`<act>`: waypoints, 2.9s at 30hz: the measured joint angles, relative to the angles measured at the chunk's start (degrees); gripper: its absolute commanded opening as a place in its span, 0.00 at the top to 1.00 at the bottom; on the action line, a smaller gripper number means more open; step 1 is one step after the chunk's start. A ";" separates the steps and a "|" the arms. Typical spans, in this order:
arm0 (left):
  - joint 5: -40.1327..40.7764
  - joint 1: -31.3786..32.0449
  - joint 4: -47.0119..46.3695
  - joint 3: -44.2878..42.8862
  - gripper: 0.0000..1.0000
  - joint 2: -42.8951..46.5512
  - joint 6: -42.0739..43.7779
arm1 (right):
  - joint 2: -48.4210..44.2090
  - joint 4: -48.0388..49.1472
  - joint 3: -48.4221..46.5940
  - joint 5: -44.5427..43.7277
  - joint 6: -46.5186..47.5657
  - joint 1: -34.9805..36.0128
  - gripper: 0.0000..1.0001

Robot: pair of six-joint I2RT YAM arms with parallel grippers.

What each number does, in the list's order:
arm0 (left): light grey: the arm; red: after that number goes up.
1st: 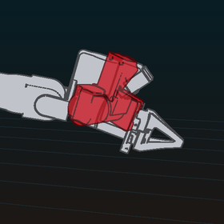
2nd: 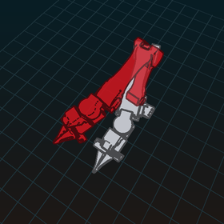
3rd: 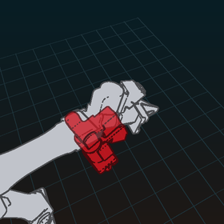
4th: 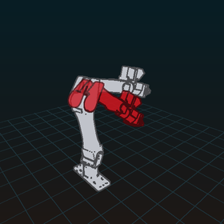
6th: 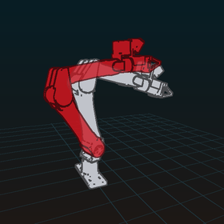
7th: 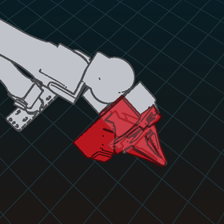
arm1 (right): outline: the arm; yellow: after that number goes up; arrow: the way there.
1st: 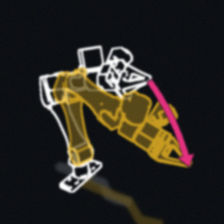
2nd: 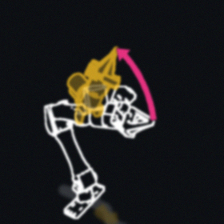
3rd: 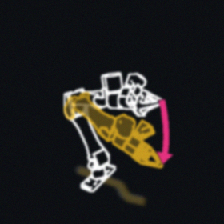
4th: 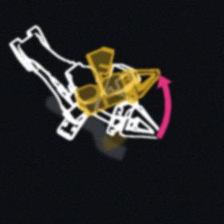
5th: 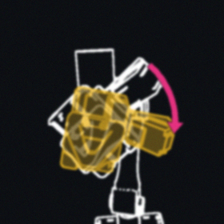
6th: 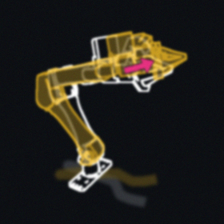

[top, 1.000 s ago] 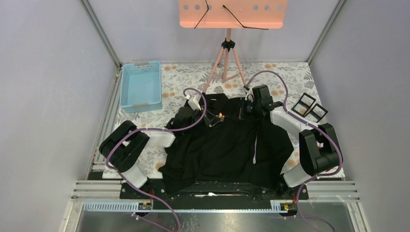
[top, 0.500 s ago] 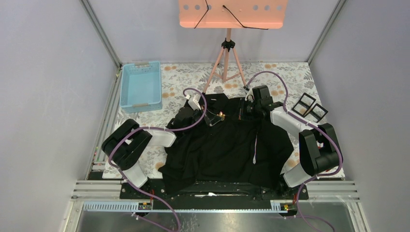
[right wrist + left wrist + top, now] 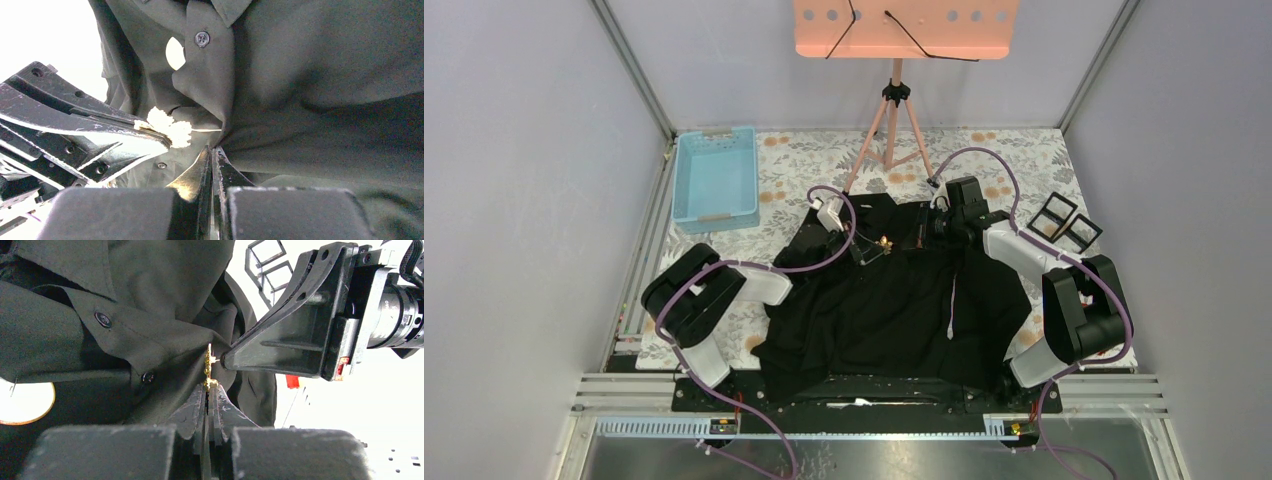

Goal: Pin the brooch onto the clothing
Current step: Pin the brooch to the clothes.

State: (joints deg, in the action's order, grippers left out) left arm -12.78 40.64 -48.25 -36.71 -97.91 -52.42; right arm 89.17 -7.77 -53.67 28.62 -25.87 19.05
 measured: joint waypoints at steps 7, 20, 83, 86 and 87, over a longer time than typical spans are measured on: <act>0.00 0.46 -1.46 0.00 1.00 -0.98 -0.26 | 0.00 0.85 0.02 1.16 -0.59 0.00 1.00; -0.07 0.76 -5.01 -0.02 1.00 -3.61 -2.01 | -0.20 0.87 0.00 4.07 -1.07 -0.07 1.00; -2.01 0.92 -15.54 1.73 1.00 -4.90 -1.18 | -1.88 16.26 11.06 -3.63 -1.92 -4.55 0.37; -2.05 0.92 -15.54 1.73 1.00 -4.90 -1.16 | -1.90 17.75 11.67 -1.99 -1.36 -4.55 0.37; -2.05 0.92 -15.54 1.73 1.00 -4.90 -1.18 | -1.90 17.99 11.78 -1.73 -1.14 -4.55 0.37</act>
State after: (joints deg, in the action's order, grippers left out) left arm -14.83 41.56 -63.79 -34.98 -102.80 -53.60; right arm 87.26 10.22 -41.89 26.89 -27.00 14.50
